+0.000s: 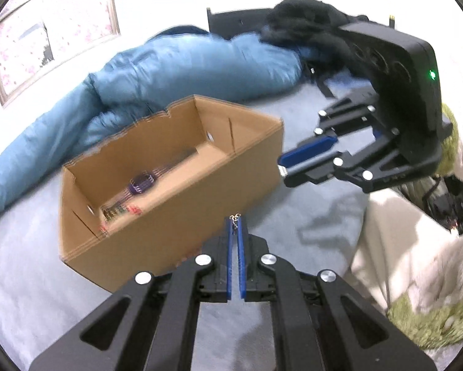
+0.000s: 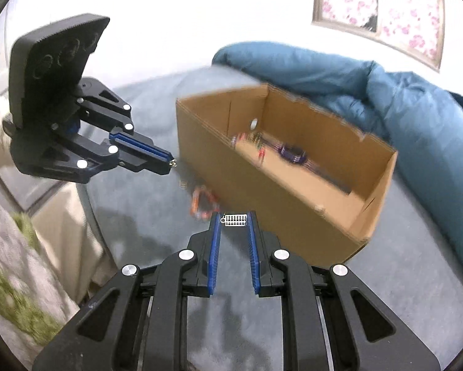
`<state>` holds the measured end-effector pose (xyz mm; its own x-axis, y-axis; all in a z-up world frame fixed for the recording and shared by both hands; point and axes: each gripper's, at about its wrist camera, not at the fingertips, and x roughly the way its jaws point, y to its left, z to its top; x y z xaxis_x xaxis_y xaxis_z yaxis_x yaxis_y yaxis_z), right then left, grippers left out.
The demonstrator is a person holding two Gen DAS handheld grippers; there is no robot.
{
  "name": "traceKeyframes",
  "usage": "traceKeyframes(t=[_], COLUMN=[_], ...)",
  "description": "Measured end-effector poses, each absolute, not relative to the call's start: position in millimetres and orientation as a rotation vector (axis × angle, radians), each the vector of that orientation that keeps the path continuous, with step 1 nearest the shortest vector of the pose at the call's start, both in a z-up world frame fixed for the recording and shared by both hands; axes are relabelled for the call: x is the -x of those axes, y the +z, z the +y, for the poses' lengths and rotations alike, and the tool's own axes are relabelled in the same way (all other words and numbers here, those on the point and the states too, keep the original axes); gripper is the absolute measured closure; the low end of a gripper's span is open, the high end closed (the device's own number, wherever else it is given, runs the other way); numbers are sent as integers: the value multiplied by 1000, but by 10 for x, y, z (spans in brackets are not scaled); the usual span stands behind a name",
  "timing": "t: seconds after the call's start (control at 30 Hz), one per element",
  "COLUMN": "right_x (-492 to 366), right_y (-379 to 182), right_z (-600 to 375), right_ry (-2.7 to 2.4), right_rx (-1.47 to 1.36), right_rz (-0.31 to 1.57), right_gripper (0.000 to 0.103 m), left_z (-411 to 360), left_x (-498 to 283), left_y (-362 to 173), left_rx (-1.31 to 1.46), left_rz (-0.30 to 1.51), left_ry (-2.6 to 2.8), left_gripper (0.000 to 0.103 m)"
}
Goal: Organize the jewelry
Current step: 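Carry both held pieces up over the cardboard box, then open both grippers to release the pieces into the box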
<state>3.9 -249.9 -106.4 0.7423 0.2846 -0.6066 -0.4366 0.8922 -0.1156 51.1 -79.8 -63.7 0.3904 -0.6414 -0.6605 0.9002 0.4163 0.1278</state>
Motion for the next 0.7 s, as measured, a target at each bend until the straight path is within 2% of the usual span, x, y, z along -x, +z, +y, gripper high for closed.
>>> traceKeyframes(t=[0.3, 0.7], right_x=[-194, -972], right_y=[-593, -989], right_z=[-2621, -2905], right_ry=[302, 82], right_rx=[204, 81], right_rz=[477, 642], right_gripper=[88, 87], left_z=[-944, -1765], left_x=[-904, -1806], left_y=[-178, -613], left_rx=[-454, -497], left_rz=[475, 703], left_ry=[-995, -860], left_gripper=[100, 100])
